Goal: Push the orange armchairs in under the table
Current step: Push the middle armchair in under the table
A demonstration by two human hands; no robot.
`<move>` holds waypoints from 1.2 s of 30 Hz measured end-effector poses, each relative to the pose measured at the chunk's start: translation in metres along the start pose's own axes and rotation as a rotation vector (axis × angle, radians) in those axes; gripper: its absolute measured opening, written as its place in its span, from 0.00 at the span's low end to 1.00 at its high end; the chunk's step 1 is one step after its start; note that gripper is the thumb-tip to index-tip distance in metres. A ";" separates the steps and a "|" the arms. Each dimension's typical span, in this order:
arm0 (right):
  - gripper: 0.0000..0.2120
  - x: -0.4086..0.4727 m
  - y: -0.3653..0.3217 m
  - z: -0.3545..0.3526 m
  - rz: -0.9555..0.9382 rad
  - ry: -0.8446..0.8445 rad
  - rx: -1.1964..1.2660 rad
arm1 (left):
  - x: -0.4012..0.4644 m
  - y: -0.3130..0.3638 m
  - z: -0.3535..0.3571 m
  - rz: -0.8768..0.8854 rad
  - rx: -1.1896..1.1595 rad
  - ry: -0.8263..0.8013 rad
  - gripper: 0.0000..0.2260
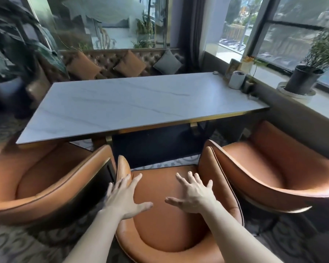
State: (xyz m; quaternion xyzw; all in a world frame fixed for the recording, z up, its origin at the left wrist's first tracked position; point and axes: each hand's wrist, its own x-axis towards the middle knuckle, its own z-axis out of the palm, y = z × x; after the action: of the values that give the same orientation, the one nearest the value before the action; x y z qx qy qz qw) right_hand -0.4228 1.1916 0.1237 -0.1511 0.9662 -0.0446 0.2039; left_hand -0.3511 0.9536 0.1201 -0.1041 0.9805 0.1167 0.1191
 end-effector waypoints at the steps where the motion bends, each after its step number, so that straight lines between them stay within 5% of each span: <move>1: 0.52 -0.005 0.003 0.002 0.006 0.005 -0.007 | -0.001 0.003 0.004 0.006 -0.017 0.004 0.47; 13: 0.51 -0.085 0.054 0.087 0.047 -0.067 -0.026 | -0.071 0.038 0.089 0.099 -0.095 -0.137 0.46; 26: 0.47 -0.086 0.130 0.168 -0.128 -0.175 -0.028 | -0.095 0.084 0.171 0.046 -0.074 -0.212 0.43; 36: 0.38 -0.072 0.165 0.199 -0.230 -0.083 -0.043 | -0.093 0.103 0.224 0.095 -0.035 -0.269 0.37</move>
State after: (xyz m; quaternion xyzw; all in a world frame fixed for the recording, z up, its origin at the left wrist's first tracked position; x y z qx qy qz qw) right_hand -0.3244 1.3656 -0.0553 -0.2670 0.9340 -0.0408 0.2340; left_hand -0.2393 1.1245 -0.0466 -0.0432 0.9573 0.1520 0.2422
